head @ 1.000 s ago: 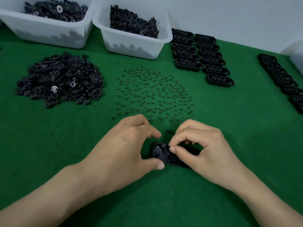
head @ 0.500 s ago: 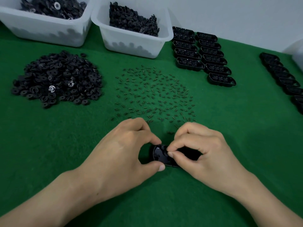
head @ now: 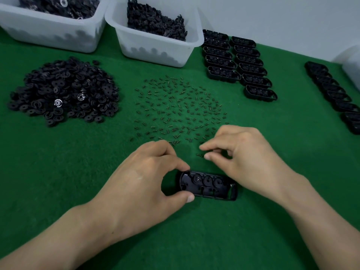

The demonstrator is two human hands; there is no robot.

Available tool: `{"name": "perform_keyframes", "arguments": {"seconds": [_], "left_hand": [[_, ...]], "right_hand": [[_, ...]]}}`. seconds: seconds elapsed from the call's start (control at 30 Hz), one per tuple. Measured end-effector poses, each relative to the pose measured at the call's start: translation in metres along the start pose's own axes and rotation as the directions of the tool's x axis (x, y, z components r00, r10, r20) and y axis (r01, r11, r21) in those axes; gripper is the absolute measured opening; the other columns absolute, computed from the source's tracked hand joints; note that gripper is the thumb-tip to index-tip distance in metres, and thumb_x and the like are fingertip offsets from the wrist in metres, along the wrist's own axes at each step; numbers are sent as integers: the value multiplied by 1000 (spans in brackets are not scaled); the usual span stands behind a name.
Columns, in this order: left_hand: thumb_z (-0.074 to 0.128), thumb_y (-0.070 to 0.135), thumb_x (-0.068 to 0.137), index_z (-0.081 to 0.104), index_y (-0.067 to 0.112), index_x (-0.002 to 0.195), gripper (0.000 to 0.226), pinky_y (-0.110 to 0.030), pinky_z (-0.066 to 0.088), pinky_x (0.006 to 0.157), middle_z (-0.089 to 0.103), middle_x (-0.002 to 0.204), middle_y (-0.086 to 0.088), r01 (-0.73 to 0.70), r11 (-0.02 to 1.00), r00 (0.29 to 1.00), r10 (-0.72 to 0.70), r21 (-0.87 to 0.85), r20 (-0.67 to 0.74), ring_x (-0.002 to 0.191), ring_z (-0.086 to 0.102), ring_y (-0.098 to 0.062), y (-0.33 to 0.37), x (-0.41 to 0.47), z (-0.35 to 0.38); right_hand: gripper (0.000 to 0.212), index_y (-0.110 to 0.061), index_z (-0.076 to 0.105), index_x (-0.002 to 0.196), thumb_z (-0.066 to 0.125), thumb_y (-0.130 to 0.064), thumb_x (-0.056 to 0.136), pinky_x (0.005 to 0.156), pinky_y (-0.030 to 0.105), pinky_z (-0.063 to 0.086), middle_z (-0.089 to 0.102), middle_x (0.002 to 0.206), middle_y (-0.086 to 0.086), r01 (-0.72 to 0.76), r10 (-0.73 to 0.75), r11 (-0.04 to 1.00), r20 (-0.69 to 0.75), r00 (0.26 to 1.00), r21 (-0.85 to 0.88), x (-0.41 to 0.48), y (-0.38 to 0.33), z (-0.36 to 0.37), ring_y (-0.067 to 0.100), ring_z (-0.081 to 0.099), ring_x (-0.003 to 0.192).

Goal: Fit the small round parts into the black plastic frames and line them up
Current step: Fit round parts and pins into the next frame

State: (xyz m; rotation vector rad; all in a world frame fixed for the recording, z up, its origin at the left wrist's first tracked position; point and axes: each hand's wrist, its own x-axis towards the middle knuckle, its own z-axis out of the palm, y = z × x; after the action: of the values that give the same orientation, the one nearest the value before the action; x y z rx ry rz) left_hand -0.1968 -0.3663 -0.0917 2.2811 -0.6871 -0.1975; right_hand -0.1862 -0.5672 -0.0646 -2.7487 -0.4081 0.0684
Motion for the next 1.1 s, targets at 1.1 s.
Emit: {"name": "perform_keyframes", "arguments": {"seconds": [1.1], "left_hand": [[83,20,53,72,9,64,19,-13,28,43,48,49,1,313,479,950,-148,-820,276,48,29,-10,22,31,-20]], "right_hand": [[8,-15,71,82,72,-14,74,51,31,44,64,72,1,299,-108,777,-350,930,554,-21,-14,-9,24,55,62]]}}
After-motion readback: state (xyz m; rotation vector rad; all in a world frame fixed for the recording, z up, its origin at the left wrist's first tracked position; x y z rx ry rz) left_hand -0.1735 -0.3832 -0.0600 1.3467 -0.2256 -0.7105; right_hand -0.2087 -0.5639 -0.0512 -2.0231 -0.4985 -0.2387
